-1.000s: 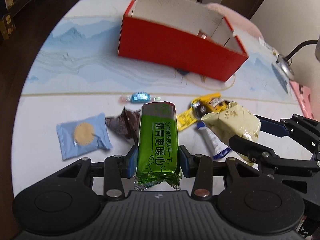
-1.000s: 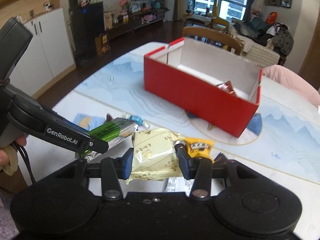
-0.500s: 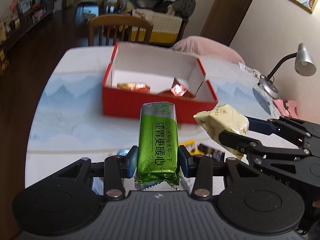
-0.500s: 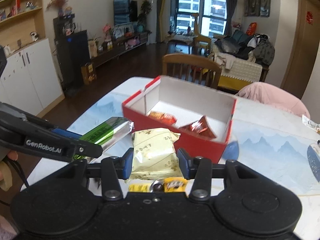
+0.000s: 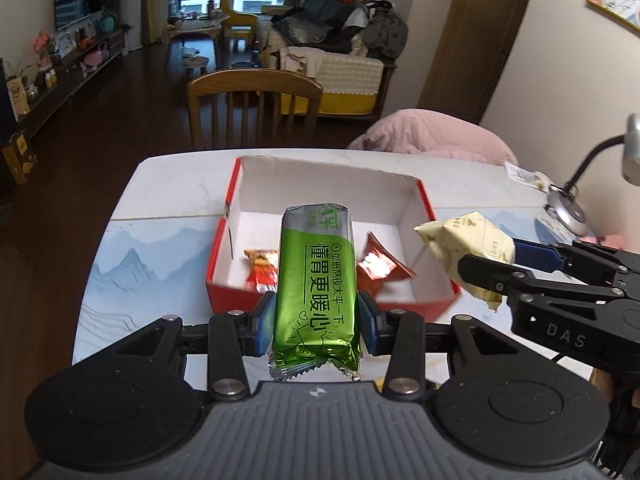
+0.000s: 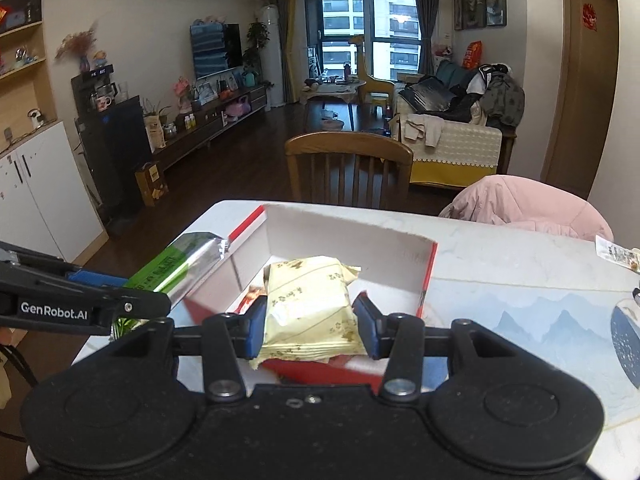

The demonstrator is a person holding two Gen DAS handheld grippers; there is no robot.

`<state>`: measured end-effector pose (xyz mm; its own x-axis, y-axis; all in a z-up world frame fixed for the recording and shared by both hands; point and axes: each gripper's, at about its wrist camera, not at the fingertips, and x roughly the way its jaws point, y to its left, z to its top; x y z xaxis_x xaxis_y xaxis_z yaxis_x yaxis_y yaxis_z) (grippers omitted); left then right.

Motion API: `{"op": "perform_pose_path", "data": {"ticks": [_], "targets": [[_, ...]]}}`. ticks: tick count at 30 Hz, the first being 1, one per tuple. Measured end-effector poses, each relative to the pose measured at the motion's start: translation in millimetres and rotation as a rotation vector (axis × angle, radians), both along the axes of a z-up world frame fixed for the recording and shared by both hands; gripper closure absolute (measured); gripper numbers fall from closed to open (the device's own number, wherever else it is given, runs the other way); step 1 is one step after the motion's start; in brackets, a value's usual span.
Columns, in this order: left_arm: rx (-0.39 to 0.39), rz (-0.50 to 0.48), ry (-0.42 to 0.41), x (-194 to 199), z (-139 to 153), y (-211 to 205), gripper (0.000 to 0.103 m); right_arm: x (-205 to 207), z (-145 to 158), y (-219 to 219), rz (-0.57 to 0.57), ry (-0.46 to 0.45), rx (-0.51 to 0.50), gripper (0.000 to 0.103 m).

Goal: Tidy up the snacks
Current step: 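Carry the green bar and cream pastry pack into the red box with both tools, then open both tools to release the snacks and lift out of the box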

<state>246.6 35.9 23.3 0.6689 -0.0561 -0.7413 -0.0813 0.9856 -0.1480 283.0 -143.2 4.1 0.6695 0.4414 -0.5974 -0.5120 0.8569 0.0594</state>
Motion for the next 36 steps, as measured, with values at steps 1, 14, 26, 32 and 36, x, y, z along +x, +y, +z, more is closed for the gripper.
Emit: {"op": "perform_pose_path", "data": {"ticks": [1,14,26,32,36], "targets": [[0.002,0.003,0.005,7.4,-0.9,0.5,0.061,7.8,-1.8,0.8,0.004,0.004,0.003,0.057],[0.094,0.048,0.09,89.6,-38.5,5.9,0.061,81.3,-41.0,31.3,0.046,0.091,-0.097,0.057],[0.109,0.043,0.227,142.3,-84.4,16.6,0.062,122.2,-87.4,67.2,0.108,0.224,-0.206,0.057],[0.103,0.04,0.268,145.7,-99.6,17.5,0.062,128.7,-101.5,79.7,0.149,0.223,-0.265,0.057],[0.098,0.038,0.287,146.3,-106.5,18.6,0.062,133.4,-101.6,83.3,0.165,0.215,-0.284,0.057]]}}
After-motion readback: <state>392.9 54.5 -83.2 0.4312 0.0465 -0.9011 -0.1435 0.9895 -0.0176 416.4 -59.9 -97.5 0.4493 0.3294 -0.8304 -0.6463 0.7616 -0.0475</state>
